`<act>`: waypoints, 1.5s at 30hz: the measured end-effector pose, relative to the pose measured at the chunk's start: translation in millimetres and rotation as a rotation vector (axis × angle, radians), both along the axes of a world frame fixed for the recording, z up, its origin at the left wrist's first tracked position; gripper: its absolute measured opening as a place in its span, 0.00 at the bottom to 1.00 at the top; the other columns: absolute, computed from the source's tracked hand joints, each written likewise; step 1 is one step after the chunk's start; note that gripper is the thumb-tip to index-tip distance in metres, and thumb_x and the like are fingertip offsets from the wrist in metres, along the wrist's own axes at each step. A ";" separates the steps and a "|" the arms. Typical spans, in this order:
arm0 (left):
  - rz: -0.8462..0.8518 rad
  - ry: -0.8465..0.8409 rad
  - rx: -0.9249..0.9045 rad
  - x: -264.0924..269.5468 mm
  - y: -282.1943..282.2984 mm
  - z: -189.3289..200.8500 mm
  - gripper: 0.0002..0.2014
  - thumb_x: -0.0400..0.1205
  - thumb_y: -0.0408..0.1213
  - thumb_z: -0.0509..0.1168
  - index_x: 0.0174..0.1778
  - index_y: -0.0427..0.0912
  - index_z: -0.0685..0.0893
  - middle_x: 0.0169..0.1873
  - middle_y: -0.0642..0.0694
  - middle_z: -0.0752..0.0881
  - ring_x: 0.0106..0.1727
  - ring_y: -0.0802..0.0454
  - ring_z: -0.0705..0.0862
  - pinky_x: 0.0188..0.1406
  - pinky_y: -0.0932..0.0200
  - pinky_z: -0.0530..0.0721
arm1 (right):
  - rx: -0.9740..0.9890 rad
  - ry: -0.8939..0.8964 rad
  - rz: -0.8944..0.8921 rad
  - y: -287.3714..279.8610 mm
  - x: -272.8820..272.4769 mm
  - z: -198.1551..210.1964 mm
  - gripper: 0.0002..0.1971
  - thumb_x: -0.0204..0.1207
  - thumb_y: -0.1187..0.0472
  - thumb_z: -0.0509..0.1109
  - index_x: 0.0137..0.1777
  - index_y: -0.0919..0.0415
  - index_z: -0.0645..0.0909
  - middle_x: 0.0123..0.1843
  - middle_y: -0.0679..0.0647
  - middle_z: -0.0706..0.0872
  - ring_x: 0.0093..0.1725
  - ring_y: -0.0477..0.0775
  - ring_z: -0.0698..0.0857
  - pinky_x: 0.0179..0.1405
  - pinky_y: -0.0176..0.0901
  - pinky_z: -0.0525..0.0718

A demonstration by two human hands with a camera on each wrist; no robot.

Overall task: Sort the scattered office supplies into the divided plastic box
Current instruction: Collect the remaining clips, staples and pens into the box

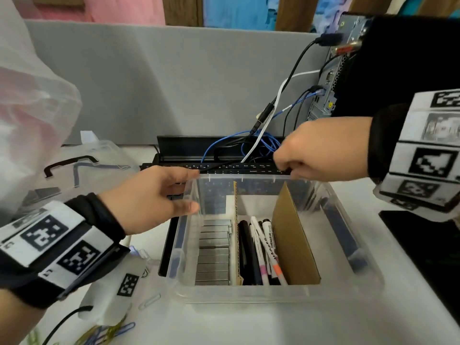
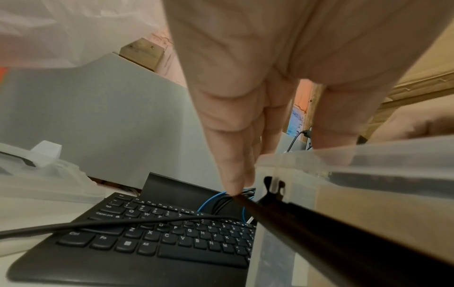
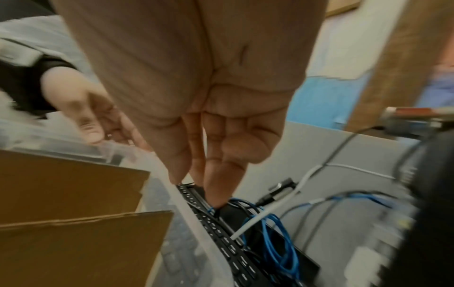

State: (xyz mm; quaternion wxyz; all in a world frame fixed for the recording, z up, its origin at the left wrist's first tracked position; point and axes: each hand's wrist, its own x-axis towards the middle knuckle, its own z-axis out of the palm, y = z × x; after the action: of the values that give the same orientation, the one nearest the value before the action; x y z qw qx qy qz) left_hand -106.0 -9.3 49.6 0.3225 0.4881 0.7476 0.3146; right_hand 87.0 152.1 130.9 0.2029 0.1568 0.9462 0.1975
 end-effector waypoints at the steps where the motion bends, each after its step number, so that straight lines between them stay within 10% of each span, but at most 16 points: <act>1: 0.009 0.002 0.007 0.7 -0.9 -1.3 0.32 0.76 0.30 0.72 0.76 0.47 0.72 0.65 0.54 0.83 0.65 0.62 0.81 0.72 0.59 0.74 | -0.016 0.021 -0.049 5.4 4.9 1.9 0.04 0.81 0.53 0.62 0.49 0.51 0.76 0.41 0.44 0.78 0.44 0.49 0.79 0.50 0.45 0.81; 9: 0.031 0.239 0.022 8.9 -10.4 -1.3 0.30 0.79 0.42 0.70 0.77 0.50 0.71 0.70 0.57 0.77 0.66 0.60 0.80 0.70 0.63 0.72 | -0.362 0.075 -0.590 20.2 44.3 -17.5 0.22 0.77 0.48 0.70 0.67 0.56 0.72 0.32 0.50 0.88 0.21 0.44 0.83 0.31 0.40 0.87; 20: 0.181 0.242 0.100 6.5 -15.6 -5.3 0.22 0.77 0.45 0.72 0.67 0.43 0.82 0.61 0.48 0.86 0.57 0.52 0.86 0.58 0.51 0.86 | -0.329 0.287 -0.675 3.6 37.5 -37.9 0.25 0.77 0.57 0.72 0.73 0.61 0.71 0.19 0.50 0.83 0.15 0.44 0.79 0.19 0.30 0.77; 27: 0.091 0.174 0.188 11.1 -66.1 3.5 0.25 0.80 0.42 0.68 0.74 0.46 0.73 0.65 0.52 0.80 0.60 0.57 0.83 0.59 0.66 0.80 | 0.031 0.345 -0.431 -28.9 37.0 -11.7 0.21 0.78 0.48 0.68 0.67 0.58 0.75 0.56 0.56 0.84 0.54 0.58 0.83 0.47 0.41 0.80; 36: 0.203 0.447 -0.067 -24.4 -147.6 -11.6 0.12 0.77 0.44 0.72 0.55 0.48 0.84 0.51 0.54 0.86 0.51 0.56 0.84 0.58 0.57 0.82 | -0.452 1.022 -0.017 -140.7 16.2 -4.5 0.05 0.74 0.63 0.71 0.46 0.52 0.85 0.35 0.44 0.85 0.35 0.40 0.81 0.37 0.33 0.75; 45: 0.210 0.530 -0.358 -29.8 -189.8 -57.7 0.15 0.72 0.48 0.74 0.51 0.52 0.80 0.47 0.54 0.82 0.43 0.57 0.81 0.40 0.66 0.78 | -0.529 0.482 0.064 -209.6 -32.7 -87.9 0.07 0.79 0.58 0.65 0.55 0.54 0.79 0.52 0.51 0.83 0.52 0.56 0.81 0.53 0.51 0.82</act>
State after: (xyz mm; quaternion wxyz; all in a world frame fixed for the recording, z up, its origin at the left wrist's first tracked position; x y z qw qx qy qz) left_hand -135.8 -199.1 -8.1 0.1632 0.4091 0.8949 0.0719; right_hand 54.3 -57.5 42.9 0.0014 0.1113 0.9896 -0.0907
